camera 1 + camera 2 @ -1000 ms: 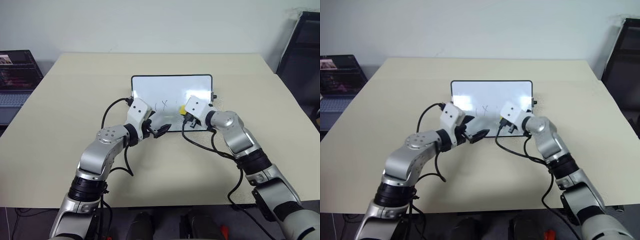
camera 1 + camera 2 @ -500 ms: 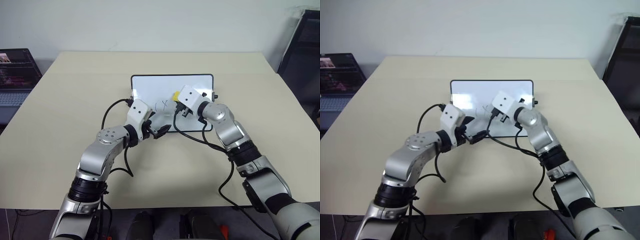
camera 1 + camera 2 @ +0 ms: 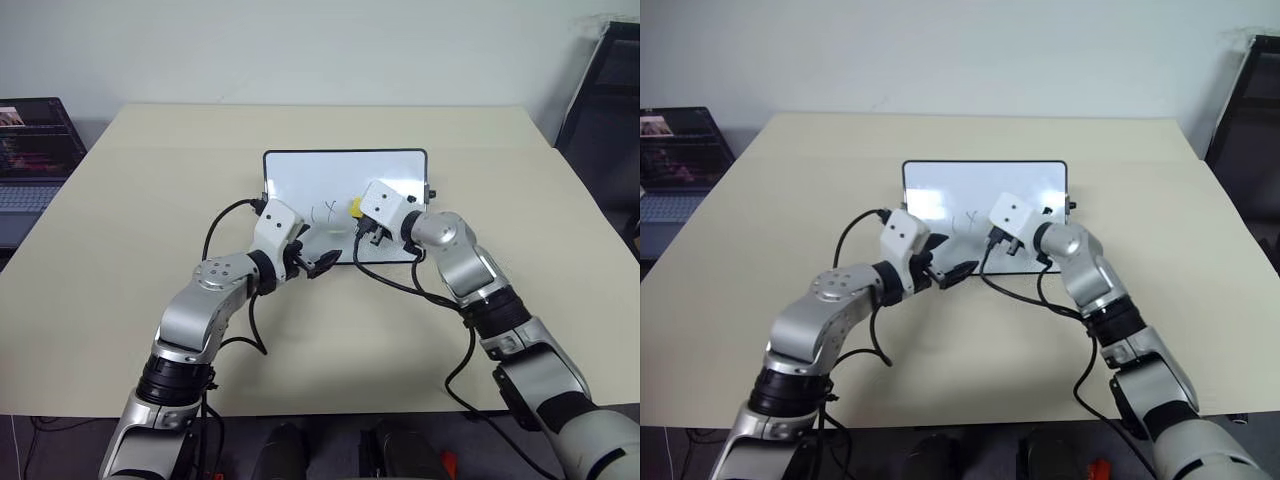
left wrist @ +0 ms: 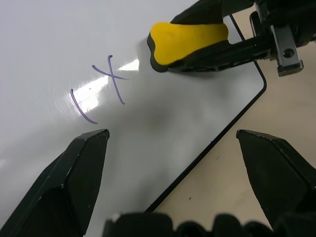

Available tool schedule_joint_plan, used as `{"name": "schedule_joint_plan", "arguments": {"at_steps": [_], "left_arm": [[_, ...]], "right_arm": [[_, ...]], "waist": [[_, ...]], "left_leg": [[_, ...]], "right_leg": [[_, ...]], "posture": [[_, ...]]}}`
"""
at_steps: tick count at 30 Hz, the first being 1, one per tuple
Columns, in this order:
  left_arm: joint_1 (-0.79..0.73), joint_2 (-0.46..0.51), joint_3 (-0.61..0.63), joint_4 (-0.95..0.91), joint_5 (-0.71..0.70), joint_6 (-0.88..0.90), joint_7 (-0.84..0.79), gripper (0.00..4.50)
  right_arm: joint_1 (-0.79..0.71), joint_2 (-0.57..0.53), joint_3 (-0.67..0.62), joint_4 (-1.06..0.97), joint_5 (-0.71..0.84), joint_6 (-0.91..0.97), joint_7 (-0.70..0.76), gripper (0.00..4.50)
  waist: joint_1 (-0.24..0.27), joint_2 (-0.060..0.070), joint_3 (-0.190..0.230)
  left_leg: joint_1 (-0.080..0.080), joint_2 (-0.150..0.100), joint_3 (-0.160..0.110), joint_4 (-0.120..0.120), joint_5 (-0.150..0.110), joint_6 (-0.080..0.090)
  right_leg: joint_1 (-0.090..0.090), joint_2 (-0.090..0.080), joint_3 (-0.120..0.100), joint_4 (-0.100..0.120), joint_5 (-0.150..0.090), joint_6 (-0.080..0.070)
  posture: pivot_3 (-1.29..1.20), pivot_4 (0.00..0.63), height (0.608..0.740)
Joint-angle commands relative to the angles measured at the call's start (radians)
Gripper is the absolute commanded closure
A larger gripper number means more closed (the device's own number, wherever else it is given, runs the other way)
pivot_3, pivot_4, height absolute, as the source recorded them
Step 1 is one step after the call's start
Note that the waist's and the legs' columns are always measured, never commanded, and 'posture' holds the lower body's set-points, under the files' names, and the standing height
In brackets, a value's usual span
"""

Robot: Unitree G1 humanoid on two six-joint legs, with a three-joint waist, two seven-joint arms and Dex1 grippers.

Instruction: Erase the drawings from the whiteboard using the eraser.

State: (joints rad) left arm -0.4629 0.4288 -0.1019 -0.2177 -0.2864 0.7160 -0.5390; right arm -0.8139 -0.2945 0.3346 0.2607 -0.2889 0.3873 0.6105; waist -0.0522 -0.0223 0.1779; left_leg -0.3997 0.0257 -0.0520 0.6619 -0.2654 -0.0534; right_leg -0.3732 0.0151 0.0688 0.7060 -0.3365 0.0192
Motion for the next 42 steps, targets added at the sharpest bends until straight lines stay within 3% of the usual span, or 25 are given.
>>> {"name": "schedule_joint_plan", "arguments": {"at_steps": [1,6,13,20,31,36,42], "left_arm": [[-0.002,-0.002,0.018,-0.029,-0.003,-0.005,0.006,0.0],[0.048,-0.006,0.072,-0.079,-0.02,0.034,0.056,0.0],[0.162,-0.012,0.176,-0.123,-0.031,-0.01,0.107,0.0],[0.191,-0.052,0.235,-0.081,-0.033,-0.107,0.142,0.0],[0.133,-0.067,0.234,-0.077,-0.041,-0.103,0.162,0.0],[0.13,-0.074,0.24,-0.096,-0.043,-0.096,0.175,0.0],[0.153,-0.064,0.243,-0.13,-0.042,-0.064,0.192,0.0]], "right_arm": [[0.02,-0.008,-0.001,-0.027,0.006,0.03,0.013,3.25],[0.046,0.0,-0.085,-0.142,0.07,0.063,-0.007,3.25],[0.141,0.031,-0.259,-0.437,0.305,0.242,0.032,3.25],[0.302,0.019,-0.259,-0.593,0.404,0.245,0.029,3.25],[0.408,0.034,-0.186,-0.544,0.382,0.068,-0.043,3.25],[0.349,0.087,-0.172,-0.482,0.396,0.057,-0.056,3.25],[0.168,0.062,-0.091,-0.268,0.244,-0.068,-0.108,3.25]], "waist": [[0.0,0.0,0.0],[0.0,0.0,0.0],[0.002,0.0,0.0],[0.015,0.0,0.0],[0.018,0.0,0.0],[0.018,0.0,0.0],[0.018,0.0,0.0]], "left_leg": [[0.0,0.0,0.0,0.0,0.0,0.0],[0.0,0.0,0.0,0.0,0.0,0.0],[-0.002,0.001,0.0,-0.002,0.0,0.0],[-0.002,0.0,-0.001,-0.001,0.0,0.0],[-0.002,0.0,-0.001,-0.002,0.0,0.0],[-0.002,0.001,-0.001,-0.002,0.0,0.0],[-0.001,0.0,0.0,-0.001,0.0,0.0]], "right_leg": [[0.0,0.0,0.0,0.0,0.0,0.0],[0.0,0.0,0.0,0.0,0.0,0.0],[-0.001,0.0,0.0,-0.003,0.0,0.0],[0.001,0.0,-0.001,-0.005,0.0,0.0],[0.0,0.0,-0.001,-0.005,0.0,0.0],[0.0,0.0,-0.001,-0.005,0.0,0.0],[0.0,0.0,-0.001,-0.005,0.0,0.0]], "posture": [[0.0,0.15,0.74],[0.0,0.15,0.74],[0.0,0.15,0.74],[0.0,0.15,0.74],[0.0,0.15,0.74],[0.0,0.15,0.74],[0.0,0.15,0.74]]}}
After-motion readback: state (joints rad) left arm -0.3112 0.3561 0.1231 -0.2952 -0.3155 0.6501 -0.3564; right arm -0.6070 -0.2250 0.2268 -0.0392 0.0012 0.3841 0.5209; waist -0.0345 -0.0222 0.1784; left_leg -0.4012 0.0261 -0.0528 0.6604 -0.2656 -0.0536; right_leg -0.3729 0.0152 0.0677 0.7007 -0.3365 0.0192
